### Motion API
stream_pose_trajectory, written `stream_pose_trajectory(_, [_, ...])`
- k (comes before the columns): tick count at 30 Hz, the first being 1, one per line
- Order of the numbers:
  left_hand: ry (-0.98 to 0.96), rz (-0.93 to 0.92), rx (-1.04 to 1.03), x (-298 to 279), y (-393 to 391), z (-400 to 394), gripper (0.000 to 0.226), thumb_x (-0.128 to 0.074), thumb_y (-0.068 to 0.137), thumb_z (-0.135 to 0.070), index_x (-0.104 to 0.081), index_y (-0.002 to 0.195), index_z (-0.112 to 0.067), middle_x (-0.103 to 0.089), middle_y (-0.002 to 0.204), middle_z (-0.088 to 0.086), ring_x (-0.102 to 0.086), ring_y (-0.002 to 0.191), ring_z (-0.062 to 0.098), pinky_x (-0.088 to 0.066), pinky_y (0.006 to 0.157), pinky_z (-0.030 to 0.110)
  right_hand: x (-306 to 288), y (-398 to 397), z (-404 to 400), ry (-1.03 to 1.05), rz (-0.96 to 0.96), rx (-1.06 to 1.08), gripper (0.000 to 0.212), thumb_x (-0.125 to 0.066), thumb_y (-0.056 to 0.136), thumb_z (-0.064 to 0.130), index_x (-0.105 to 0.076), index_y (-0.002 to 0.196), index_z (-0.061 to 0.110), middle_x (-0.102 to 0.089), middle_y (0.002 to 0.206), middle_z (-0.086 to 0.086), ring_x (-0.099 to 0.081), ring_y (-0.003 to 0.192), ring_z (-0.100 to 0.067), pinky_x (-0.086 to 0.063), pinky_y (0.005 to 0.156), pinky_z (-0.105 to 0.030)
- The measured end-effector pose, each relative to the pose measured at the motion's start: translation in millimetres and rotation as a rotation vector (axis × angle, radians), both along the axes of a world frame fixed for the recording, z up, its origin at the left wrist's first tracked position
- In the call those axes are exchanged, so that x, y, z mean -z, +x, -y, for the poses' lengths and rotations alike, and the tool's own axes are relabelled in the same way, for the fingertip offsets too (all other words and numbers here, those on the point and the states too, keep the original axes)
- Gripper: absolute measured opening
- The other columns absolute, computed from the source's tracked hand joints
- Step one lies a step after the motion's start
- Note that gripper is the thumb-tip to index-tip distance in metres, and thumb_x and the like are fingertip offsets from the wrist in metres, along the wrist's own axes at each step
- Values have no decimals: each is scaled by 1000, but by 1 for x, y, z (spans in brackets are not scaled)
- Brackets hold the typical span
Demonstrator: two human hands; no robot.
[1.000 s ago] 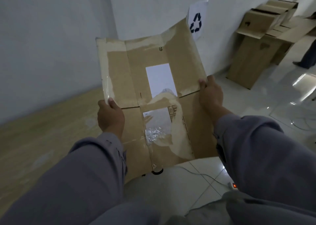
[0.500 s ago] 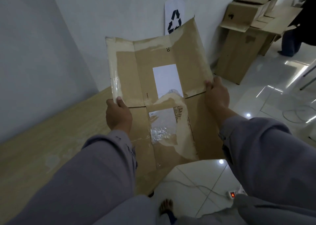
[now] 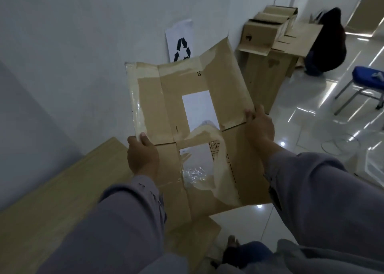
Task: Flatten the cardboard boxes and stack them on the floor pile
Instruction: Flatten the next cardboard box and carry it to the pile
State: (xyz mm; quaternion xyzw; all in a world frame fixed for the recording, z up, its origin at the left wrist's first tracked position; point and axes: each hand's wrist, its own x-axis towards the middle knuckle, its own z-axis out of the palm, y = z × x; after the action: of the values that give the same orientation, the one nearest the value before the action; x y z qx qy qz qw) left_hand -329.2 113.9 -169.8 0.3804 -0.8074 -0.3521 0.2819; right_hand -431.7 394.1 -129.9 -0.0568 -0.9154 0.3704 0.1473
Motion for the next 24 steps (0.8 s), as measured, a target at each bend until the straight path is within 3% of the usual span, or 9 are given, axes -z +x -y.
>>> stream_pose_trajectory(3, [18, 5, -43, -2, -19, -6, 40, -32, 102, -35, -48, 109, 1, -63, 103, 24, -60, 90, 39, -33, 65, 34, 2, -30, 0, 21, 7, -33, 21, -36, 101, 37, -41, 99, 17, -58, 88, -13, -58, 85, -35, -45, 70, -40])
stream_pose_trajectory(8, [-5, 12, -115, 3, -65, -20, 40, -32, 102, -37, -46, 110, -1, -64, 102, 23, -61, 89, 39, -36, 65, 35, 16, -98, -7, 35, 23, -107, 27, -36, 102, 35, -46, 109, 10, -60, 96, -17, -57, 92, -36, -38, 68, -36])
stream_pose_trajectory(14, [52, 29, -235, 22, -138, -75, 41, -34, 102, -38, -45, 114, 0, -63, 106, 24, -59, 95, 42, -34, 67, 35, 24, -206, -37, 53, 10, -268, 29, -36, 102, 35, -45, 108, 9, -51, 85, -9, -47, 75, -26, -35, 65, -33])
stream_pose_trajectory(24, [48, 43, -396, 46, -221, -164, 34, -36, 101, -27, -48, 113, 2, -64, 101, 25, -60, 86, 42, -34, 62, 33, 51, -323, -91, 151, 32, -373, 31, -34, 103, 38, -45, 107, 9, -52, 83, -10, -48, 72, -27, -34, 61, -32])
